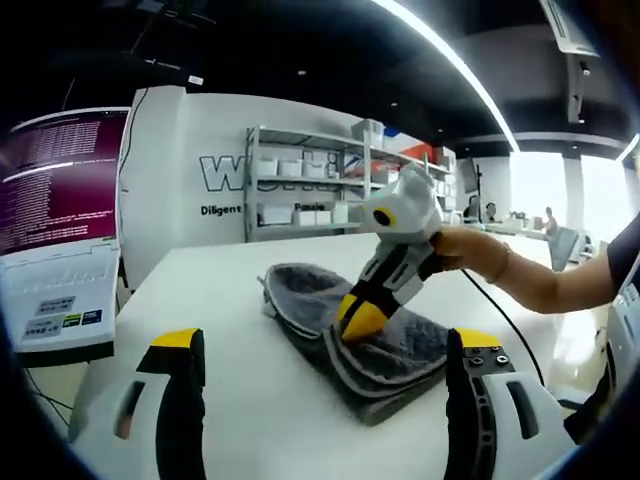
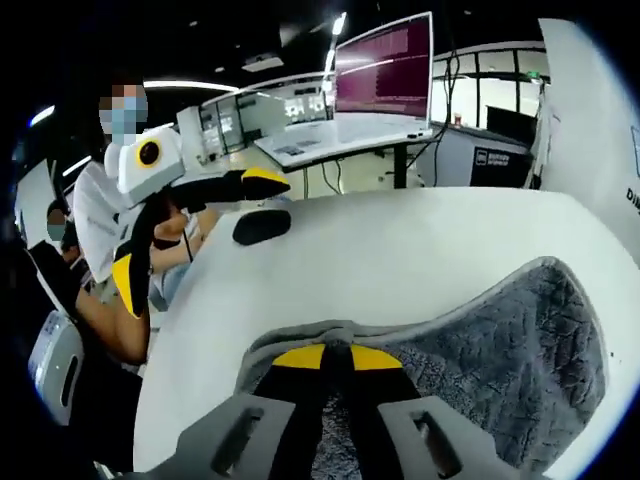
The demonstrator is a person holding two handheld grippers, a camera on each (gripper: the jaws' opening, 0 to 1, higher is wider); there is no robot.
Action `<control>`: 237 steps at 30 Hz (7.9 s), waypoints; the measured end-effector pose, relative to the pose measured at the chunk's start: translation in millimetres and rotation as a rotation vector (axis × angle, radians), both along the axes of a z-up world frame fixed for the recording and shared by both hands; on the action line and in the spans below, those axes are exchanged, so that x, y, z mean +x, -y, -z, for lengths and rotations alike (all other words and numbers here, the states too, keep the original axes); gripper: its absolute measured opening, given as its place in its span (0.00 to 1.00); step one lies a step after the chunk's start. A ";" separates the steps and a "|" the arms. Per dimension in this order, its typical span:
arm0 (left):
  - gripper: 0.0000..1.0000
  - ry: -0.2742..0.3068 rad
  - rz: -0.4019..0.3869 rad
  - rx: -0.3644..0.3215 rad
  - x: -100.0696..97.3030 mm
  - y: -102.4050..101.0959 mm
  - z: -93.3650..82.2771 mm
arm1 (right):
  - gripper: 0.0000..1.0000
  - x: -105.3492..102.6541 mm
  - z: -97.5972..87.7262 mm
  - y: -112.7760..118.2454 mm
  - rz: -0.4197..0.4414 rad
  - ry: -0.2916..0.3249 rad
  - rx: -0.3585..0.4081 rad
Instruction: Open the folded towel by lifting each exposed corner and separating the folded layers until the towel lies flat within the target outline without major curled edges
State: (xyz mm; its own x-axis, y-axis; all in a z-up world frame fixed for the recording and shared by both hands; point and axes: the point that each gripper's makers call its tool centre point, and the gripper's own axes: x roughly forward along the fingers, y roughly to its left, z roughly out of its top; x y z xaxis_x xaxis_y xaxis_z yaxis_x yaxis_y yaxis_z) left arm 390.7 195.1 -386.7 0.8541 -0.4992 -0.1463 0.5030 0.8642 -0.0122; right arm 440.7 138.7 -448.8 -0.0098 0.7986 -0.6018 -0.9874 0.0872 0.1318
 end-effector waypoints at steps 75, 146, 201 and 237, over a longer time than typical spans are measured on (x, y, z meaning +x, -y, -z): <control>0.99 0.005 0.048 0.000 -3.1 17.6 3.0 | 0.06 31.1 22.9 299.2 0.798 0.279 0.034; 0.99 0.012 0.055 0.000 -5.2 20.0 -2.3 | 0.01 127.9 -45.1 305.2 0.847 0.429 -0.102; 0.99 0.014 0.074 0.000 -13.8 24.5 0.1 | 0.51 129.9 0.7 264.4 0.445 0.574 -0.223; 0.98 0.035 0.088 0.017 -18.4 34.6 -9.2 | 0.02 233.9 0.5 316.2 0.854 0.646 -0.380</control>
